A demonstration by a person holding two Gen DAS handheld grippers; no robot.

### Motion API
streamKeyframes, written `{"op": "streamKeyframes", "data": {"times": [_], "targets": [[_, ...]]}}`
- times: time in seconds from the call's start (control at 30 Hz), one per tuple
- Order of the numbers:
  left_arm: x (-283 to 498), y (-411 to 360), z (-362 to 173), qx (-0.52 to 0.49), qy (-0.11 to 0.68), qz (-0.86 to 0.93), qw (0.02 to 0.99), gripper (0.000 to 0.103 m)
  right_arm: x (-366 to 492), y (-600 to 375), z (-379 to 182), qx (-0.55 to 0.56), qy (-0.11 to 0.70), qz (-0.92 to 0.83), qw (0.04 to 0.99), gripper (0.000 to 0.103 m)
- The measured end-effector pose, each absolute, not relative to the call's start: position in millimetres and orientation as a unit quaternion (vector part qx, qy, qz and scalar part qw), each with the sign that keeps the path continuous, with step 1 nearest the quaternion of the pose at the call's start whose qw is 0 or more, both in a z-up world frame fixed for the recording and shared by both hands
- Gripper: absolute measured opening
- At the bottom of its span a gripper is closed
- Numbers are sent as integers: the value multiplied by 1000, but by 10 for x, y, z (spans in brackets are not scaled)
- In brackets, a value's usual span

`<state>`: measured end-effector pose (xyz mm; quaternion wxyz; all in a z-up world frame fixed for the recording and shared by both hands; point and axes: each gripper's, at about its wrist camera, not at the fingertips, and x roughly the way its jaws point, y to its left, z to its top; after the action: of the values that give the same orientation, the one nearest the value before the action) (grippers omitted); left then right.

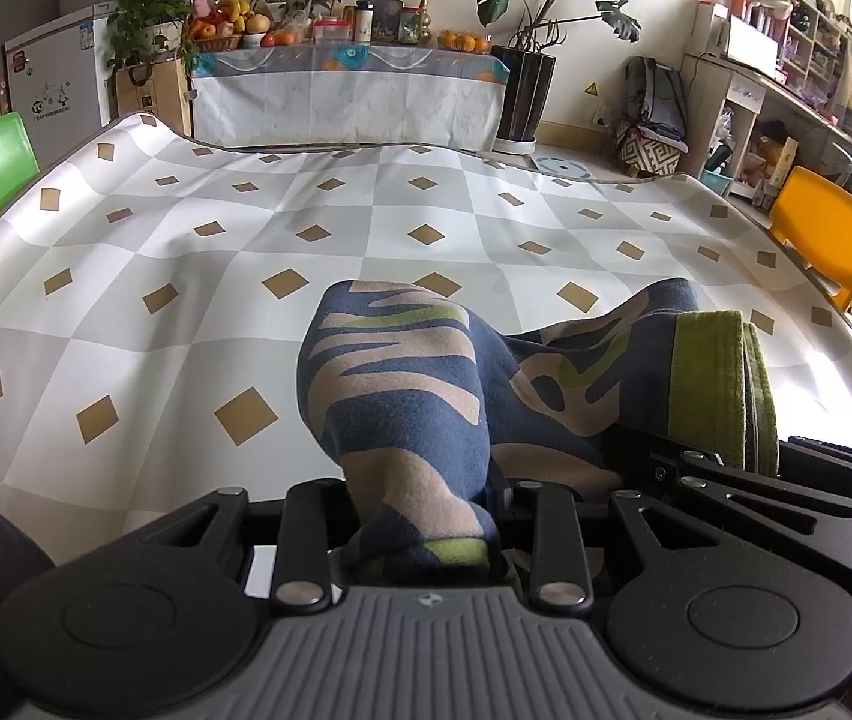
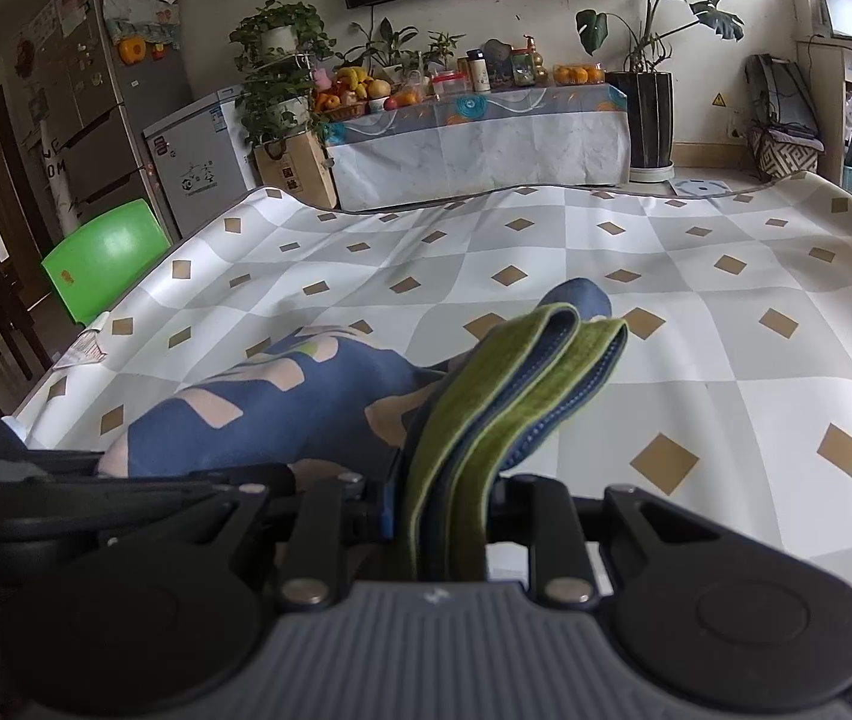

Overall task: Fold clothes
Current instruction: 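Hold the lifted folded pants up with both closed tools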

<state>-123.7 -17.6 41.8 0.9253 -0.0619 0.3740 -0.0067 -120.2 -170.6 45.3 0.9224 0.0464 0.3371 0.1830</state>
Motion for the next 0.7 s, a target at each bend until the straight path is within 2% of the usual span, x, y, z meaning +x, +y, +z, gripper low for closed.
{"op": "streamKeyframes", "data": {"times": [0.7], "targets": [[-1328,-177,469,-57,362,-5,930,28,-1300,-1718,506,44,326,184,926,21]]}}
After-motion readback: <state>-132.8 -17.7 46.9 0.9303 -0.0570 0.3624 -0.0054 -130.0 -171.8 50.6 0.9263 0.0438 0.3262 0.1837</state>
